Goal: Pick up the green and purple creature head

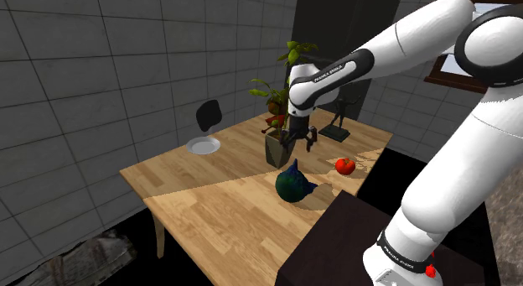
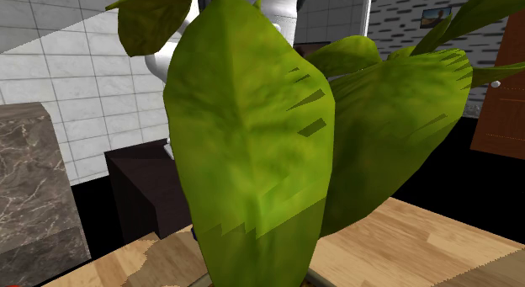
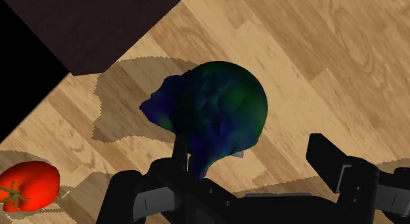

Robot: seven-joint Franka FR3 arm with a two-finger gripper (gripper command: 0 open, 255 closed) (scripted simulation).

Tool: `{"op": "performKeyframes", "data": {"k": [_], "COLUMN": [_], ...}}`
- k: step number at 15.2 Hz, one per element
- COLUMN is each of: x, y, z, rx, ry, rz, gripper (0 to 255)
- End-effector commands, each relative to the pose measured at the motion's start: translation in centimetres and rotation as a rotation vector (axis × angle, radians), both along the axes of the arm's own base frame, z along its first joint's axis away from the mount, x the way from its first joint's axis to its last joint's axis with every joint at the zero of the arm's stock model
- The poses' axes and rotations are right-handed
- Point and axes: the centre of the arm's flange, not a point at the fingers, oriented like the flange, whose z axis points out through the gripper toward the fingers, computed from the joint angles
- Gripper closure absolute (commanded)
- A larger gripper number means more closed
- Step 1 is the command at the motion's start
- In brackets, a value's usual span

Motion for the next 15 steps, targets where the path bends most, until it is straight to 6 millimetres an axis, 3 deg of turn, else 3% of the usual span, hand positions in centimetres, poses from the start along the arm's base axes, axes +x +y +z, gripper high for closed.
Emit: {"op": "performKeyframes", "data": {"k": [1, 10, 15], "x": [1.2, 4.8, 4.9], "y": [-1.4, -9.0, -9.3], "z": [-2.1, -10.0, -12.4], "rx": [-0.021, -0.112, -0.115], "ry": [0.003, 0.023, 0.024], "rz": [-0.061, -0.327, -0.336], "gripper": [0, 0, 0]}}
